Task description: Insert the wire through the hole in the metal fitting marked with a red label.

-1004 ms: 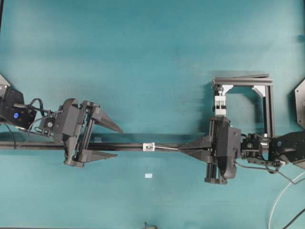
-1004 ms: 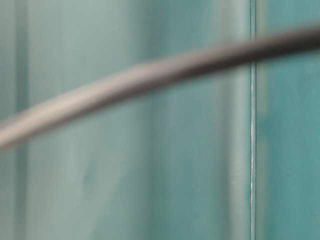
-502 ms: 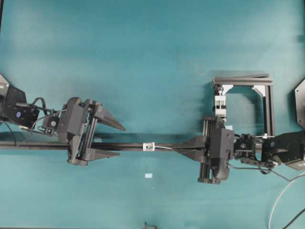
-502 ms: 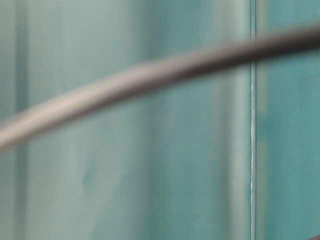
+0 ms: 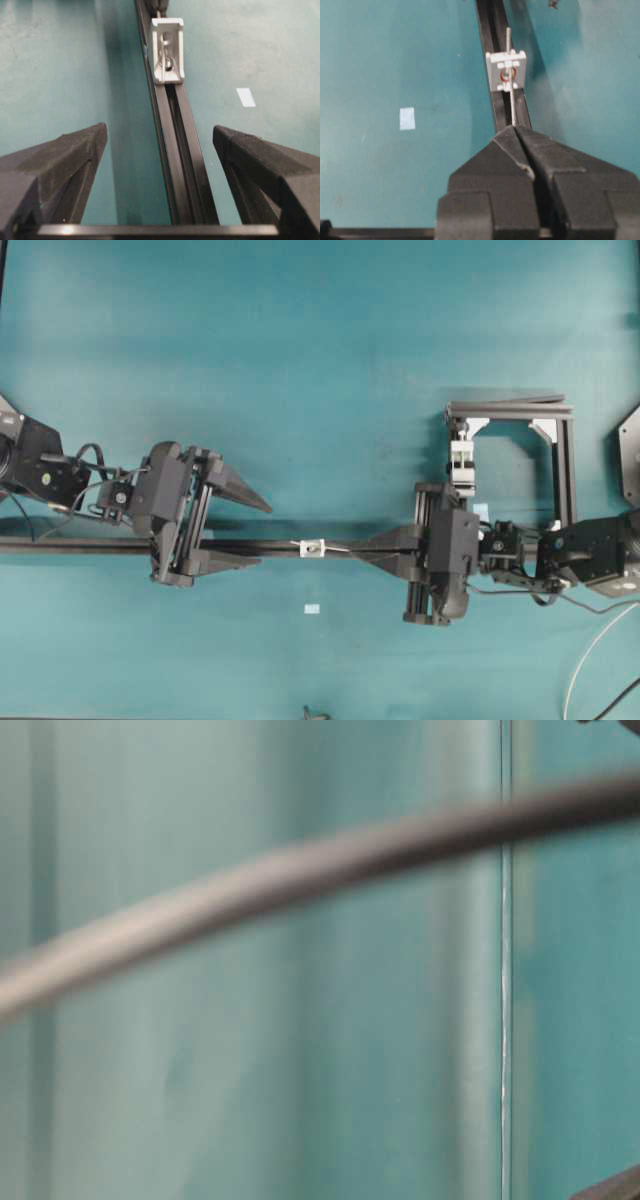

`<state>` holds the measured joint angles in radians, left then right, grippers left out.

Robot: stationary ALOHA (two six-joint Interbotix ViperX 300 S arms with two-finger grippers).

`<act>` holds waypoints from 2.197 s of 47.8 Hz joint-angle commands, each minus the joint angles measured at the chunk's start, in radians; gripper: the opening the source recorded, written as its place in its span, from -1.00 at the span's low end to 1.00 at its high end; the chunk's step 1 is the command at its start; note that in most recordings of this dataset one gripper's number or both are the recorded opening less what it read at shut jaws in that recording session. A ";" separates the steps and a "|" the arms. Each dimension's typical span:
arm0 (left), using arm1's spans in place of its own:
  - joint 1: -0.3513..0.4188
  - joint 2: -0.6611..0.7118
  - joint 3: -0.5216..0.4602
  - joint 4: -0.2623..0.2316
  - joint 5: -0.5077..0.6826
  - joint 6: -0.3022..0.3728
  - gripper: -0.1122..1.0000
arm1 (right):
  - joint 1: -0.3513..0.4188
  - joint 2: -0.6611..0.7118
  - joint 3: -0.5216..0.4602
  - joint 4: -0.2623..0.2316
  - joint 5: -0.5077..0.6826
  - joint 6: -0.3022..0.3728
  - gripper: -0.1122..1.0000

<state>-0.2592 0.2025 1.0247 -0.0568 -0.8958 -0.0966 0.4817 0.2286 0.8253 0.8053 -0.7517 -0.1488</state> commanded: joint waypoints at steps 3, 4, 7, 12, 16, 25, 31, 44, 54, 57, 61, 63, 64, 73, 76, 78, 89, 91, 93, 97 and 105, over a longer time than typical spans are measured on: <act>0.006 -0.017 -0.020 0.003 0.002 0.002 0.23 | -0.009 -0.011 -0.026 -0.015 -0.009 -0.003 -0.81; 0.006 -0.017 -0.021 0.003 0.003 0.000 0.23 | -0.011 -0.009 -0.028 -0.017 -0.009 -0.003 -0.81; 0.008 -0.017 -0.026 0.003 0.009 -0.002 0.23 | -0.015 -0.008 -0.031 -0.020 -0.009 -0.003 -0.81; 0.009 -0.017 -0.040 0.003 0.032 -0.006 0.23 | -0.020 -0.003 -0.037 -0.021 -0.008 -0.003 -0.81; 0.009 -0.017 -0.055 0.002 0.058 -0.009 0.23 | -0.021 0.002 -0.041 -0.021 -0.008 -0.005 -0.81; 0.009 -0.017 -0.098 0.002 0.133 -0.011 0.23 | -0.029 0.012 -0.054 -0.021 -0.003 -0.005 -0.81; 0.015 -0.017 -0.117 0.000 0.152 -0.015 0.22 | -0.029 0.012 -0.054 -0.021 -0.002 -0.005 -0.81; 0.015 -0.017 -0.126 -0.002 0.153 -0.052 -0.33 | -0.029 0.011 -0.051 -0.021 0.000 -0.005 -0.81; 0.015 -0.018 -0.117 -0.002 0.158 -0.080 -0.92 | -0.029 0.011 -0.052 -0.021 0.000 -0.005 -0.81; 0.015 -0.018 -0.114 -0.002 0.163 -0.080 -0.97 | -0.029 0.011 -0.052 -0.021 0.000 -0.005 -0.81; 0.015 -0.021 -0.112 -0.002 0.167 -0.080 -0.98 | -0.029 0.011 -0.052 -0.021 0.000 -0.005 -0.81; 0.015 -0.025 -0.112 -0.002 0.167 -0.080 -0.98 | -0.029 0.011 -0.052 -0.021 0.000 -0.005 -0.81; 0.015 -0.026 -0.114 -0.002 0.169 -0.080 -0.98 | -0.029 0.011 -0.052 -0.021 0.000 -0.005 -0.81; 0.015 -0.037 -0.112 -0.002 0.169 -0.080 -0.98 | -0.029 0.011 -0.057 -0.021 0.000 -0.003 -0.81; 0.015 -0.035 -0.112 -0.002 0.172 -0.080 -0.98 | -0.029 0.011 -0.058 -0.021 0.000 -0.002 -0.81; 0.015 -0.037 -0.112 -0.002 0.175 -0.080 -0.98 | -0.029 0.009 -0.057 -0.021 0.000 -0.002 -0.81; 0.015 -0.037 -0.114 -0.002 0.187 -0.080 -0.98 | -0.029 0.005 -0.058 -0.021 0.026 -0.002 -0.81; 0.015 -0.035 -0.114 -0.002 0.187 -0.080 -0.98 | -0.029 0.005 -0.058 -0.021 0.029 -0.002 -0.81; 0.015 -0.037 -0.114 -0.002 0.189 -0.080 -0.98 | -0.029 0.005 -0.058 -0.021 0.029 0.000 -0.81; 0.015 -0.037 -0.114 -0.002 0.187 -0.080 -0.98 | -0.029 0.003 -0.058 -0.021 0.029 0.003 -0.81; 0.015 -0.037 -0.112 -0.002 0.187 -0.080 -0.98 | -0.029 -0.006 -0.058 -0.021 0.028 0.003 -0.81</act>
<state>-0.2470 0.1933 0.9173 -0.0568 -0.7056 -0.1779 0.4495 0.2546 0.7762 0.7869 -0.7210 -0.1488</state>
